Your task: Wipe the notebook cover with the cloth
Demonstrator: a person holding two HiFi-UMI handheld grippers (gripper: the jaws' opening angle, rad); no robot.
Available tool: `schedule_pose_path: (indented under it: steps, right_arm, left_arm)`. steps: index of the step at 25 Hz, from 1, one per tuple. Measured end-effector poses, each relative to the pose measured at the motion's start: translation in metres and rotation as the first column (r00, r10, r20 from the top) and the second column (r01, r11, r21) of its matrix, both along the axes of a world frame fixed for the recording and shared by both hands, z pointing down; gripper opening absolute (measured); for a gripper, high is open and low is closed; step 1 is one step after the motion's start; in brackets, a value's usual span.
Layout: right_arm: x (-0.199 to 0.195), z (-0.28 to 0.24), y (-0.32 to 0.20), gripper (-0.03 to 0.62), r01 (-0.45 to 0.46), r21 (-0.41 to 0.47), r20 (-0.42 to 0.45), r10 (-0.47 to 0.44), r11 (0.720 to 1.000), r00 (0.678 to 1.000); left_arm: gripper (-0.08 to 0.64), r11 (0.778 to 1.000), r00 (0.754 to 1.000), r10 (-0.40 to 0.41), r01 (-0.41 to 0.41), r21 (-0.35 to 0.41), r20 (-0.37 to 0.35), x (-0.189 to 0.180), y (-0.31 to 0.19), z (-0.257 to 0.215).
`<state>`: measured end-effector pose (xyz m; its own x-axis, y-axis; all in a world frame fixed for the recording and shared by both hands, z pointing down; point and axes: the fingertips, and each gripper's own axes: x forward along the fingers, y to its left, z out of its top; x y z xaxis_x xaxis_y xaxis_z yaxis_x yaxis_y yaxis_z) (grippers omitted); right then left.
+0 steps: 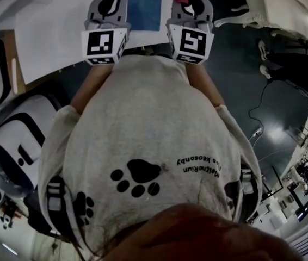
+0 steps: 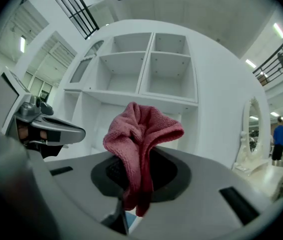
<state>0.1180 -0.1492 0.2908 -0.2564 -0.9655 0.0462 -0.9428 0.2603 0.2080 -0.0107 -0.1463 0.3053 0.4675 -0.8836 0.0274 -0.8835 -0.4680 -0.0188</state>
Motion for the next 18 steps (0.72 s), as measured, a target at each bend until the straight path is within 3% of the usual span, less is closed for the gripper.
schedule_pose_path:
  steps: [3, 7, 12, 18]
  right_arm:
    - [-0.011, -0.019, 0.009, 0.071, 0.023, 0.053, 0.005, -0.023, 0.998, 1.000]
    - [-0.020, -0.017, 0.016, 0.069, 0.047, 0.035, -0.001, -0.047, 0.998, 0.999]
    - [-0.020, 0.001, 0.026, 0.069, 0.065, -0.019, 0.031, -0.064, 0.998, 0.997]
    - [-0.020, 0.007, 0.030, 0.069, 0.093, -0.015, 0.047, -0.093, 0.996, 0.995]
  left_arm:
    - [0.011, 0.998, 1.000, -0.001, 0.001, 0.057, 0.007, -0.001, 0.006, -0.019]
    - [0.012, 0.996, 1.000, 0.007, -0.008, 0.093, 0.019, 0.003, 0.016, -0.029]
    - [0.012, 0.998, 1.000, 0.006, -0.006, 0.067, -0.009, 0.009, 0.030, -0.019]
    - [0.011, 0.998, 0.999, -0.014, 0.015, 0.055, -0.030, 0.012, 0.037, -0.012]
